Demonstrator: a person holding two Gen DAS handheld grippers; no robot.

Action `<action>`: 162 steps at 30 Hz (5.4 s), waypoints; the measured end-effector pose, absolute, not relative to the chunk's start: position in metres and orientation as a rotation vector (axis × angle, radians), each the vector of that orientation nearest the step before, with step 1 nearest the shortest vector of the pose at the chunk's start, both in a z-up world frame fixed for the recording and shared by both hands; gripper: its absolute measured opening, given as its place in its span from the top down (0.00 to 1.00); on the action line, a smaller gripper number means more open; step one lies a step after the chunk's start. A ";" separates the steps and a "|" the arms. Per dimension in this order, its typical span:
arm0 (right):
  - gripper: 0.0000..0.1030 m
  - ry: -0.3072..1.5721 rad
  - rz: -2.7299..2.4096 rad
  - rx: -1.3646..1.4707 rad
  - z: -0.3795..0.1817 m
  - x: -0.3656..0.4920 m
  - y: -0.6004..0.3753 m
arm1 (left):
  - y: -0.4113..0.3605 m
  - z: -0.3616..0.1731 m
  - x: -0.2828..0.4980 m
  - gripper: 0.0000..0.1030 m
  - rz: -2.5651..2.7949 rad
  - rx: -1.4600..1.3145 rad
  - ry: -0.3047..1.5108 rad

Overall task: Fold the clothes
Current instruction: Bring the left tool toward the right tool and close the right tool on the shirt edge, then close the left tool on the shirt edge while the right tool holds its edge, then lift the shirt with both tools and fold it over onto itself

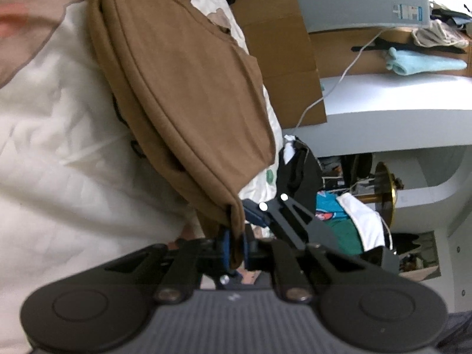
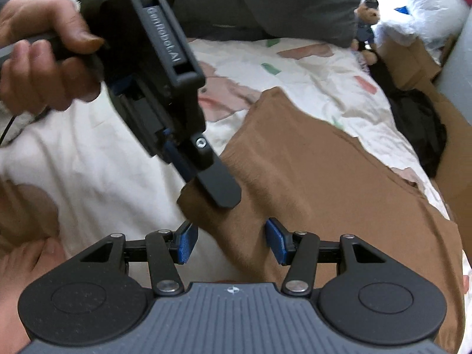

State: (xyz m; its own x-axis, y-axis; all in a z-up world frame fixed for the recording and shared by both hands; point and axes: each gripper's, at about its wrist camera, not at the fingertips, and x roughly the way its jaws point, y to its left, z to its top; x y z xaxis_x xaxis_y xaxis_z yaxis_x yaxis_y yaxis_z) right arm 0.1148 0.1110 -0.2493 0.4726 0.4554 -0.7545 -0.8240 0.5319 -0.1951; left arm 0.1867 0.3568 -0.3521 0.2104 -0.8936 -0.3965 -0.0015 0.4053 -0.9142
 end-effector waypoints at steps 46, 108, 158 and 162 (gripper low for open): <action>0.94 0.768 0.899 -0.171 -0.228 0.183 0.061 | 0.382 -0.350 0.285 0.91 -0.190 -0.774 1.071; 0.94 0.805 0.207 0.745 -0.305 0.308 -0.267 | 0.023 -0.291 0.471 0.93 -0.426 -0.299 1.042; 0.86 0.854 -0.143 0.783 -0.336 0.304 -0.316 | -0.044 -0.321 0.521 0.72 -0.390 -0.025 0.983; 0.86 0.859 -0.152 0.788 -0.337 0.305 -0.318 | -0.055 -0.330 0.533 0.77 -0.386 0.003 0.968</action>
